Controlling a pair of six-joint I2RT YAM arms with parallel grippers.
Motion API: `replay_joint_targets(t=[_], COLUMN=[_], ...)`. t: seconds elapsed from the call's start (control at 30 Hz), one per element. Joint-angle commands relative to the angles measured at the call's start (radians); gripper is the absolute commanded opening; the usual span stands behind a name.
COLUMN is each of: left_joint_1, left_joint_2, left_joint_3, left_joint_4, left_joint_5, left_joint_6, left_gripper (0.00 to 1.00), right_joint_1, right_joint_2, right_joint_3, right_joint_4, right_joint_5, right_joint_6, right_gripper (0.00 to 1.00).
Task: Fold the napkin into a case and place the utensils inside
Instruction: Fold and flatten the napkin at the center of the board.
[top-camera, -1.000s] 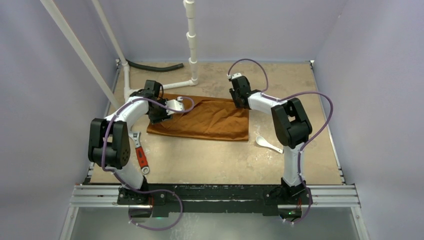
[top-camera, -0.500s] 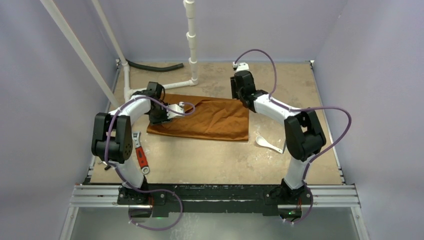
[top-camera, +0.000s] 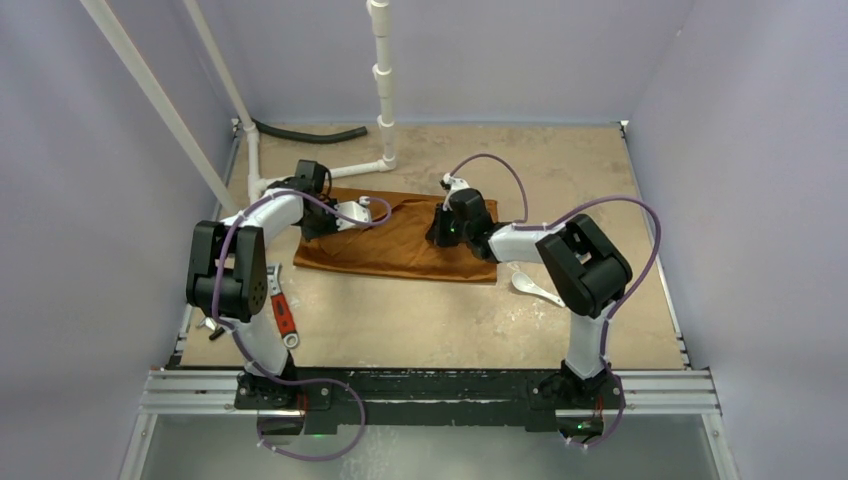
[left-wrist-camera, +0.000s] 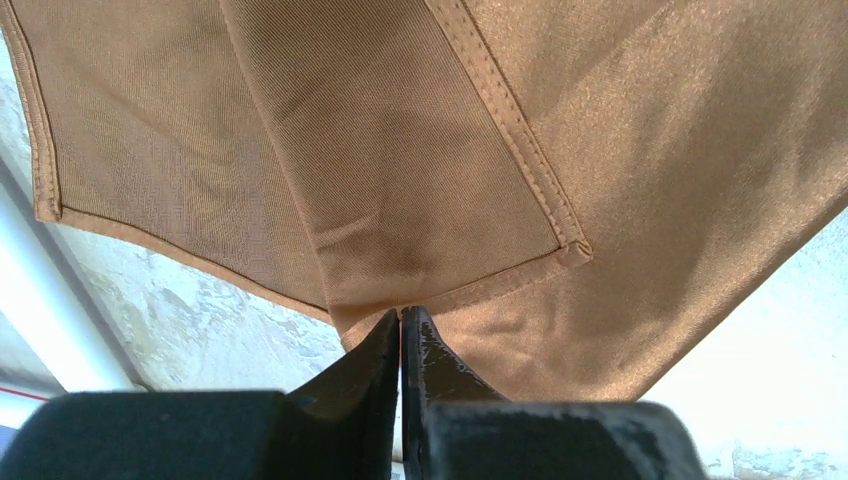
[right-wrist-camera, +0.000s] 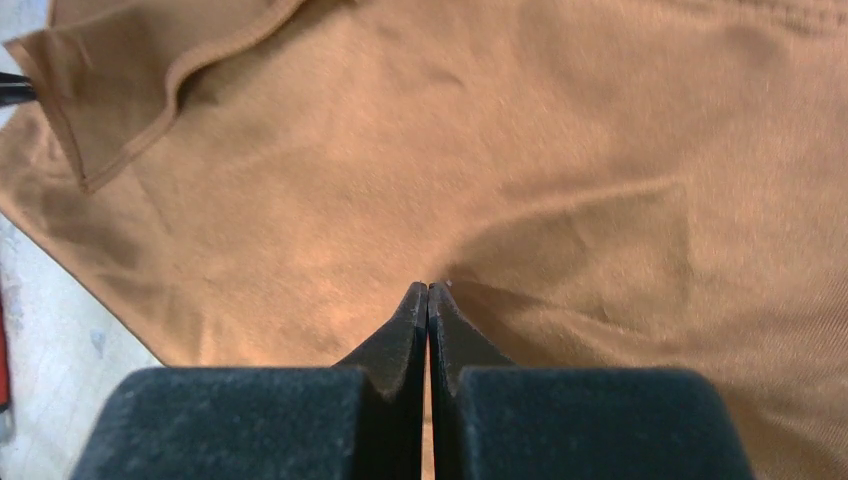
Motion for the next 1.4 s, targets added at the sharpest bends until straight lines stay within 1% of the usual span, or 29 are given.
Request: replay_joint_targets(t=[0.0, 0.1, 0.17, 0.23, 0.3, 0.37, 0.5, 0.6, 0.67, 0.8, 0.9, 1.0, 1.07, 1.13, 1.17, 1.37], left_joint_1=[-0.003, -0.002, -0.012, -0.049, -0.093, -0.138, -0.196, -0.229, -0.252, -0.294, -0.301, -0.313, -0.332, -0.357, -0.360, -0.354], left_joint_2=[-0.012, -0.011, -0.020, -0.033, -0.047, -0.052, -0.003, 0.037, 0.056, 0.110, 0.128, 0.096, 0.066, 0.065, 0.070, 0.111], left_joint_3=[0.053, 0.078, 0.096, 0.114, 0.107, 0.081, 0.065, 0.056, 0.047, 0.044, 0.045, 0.013, -0.032, -0.072, -0.081, -0.096], left_joint_4=[0.014, -0.028, -0.083, -0.096, -0.054, 0.027, 0.194, 0.288, 0.349, 0.413, 0.428, 0.467, 0.519, 0.590, 0.614, 0.740], left_joint_5=[0.043, 0.054, 0.091, 0.105, 0.113, 0.105, 0.038, -0.024, -0.070, -0.175, -0.166, -0.159, -0.198, -0.296, -0.333, -0.458], left_joint_6=[-0.068, -0.073, -0.086, -0.154, -0.262, -0.394, -0.604, -0.663, -0.664, -0.636, -0.629, -0.608, -0.557, -0.485, -0.459, -0.340], left_gripper=[0.00, 0.00, 0.07, 0.18, 0.25, 0.31, 0.32, 0.33, 0.33, 0.33, 0.33, 0.33, 0.34, 0.35, 0.34, 0.34], right_joint_1=[-0.004, -0.004, -0.004, -0.003, -0.004, -0.004, -0.003, -0.004, -0.004, -0.004, -0.003, -0.004, -0.004, -0.003, -0.003, -0.004], right_joint_2=[-0.011, -0.009, -0.010, -0.009, -0.008, -0.005, -0.001, 0.004, 0.009, 0.014, 0.019, 0.027, 0.028, 0.028, 0.030, 0.030], right_joint_3=[-0.059, -0.090, -0.096, -0.100, -0.108, -0.113, -0.130, -0.134, -0.133, -0.136, -0.145, -0.152, -0.160, -0.168, -0.171, -0.179], right_joint_4=[0.085, 0.093, 0.100, 0.100, 0.105, 0.102, 0.104, 0.108, 0.111, 0.119, 0.132, 0.142, 0.151, 0.160, 0.161, 0.167], right_joint_5=[-0.027, -0.011, 0.009, 0.016, 0.024, 0.033, 0.034, 0.035, 0.034, 0.025, 0.013, 0.006, -0.003, -0.010, -0.012, -0.019], right_joint_6=[0.052, 0.053, 0.050, 0.048, 0.044, 0.042, 0.044, 0.045, 0.044, 0.048, 0.058, 0.062, 0.068, 0.072, 0.072, 0.079], right_gripper=[0.00, 0.00, 0.00, 0.00, 0.00, 0.00, 0.00, 0.00, 0.00, 0.00, 0.00, 0.00, 0.00, 0.00, 0.00, 0.00])
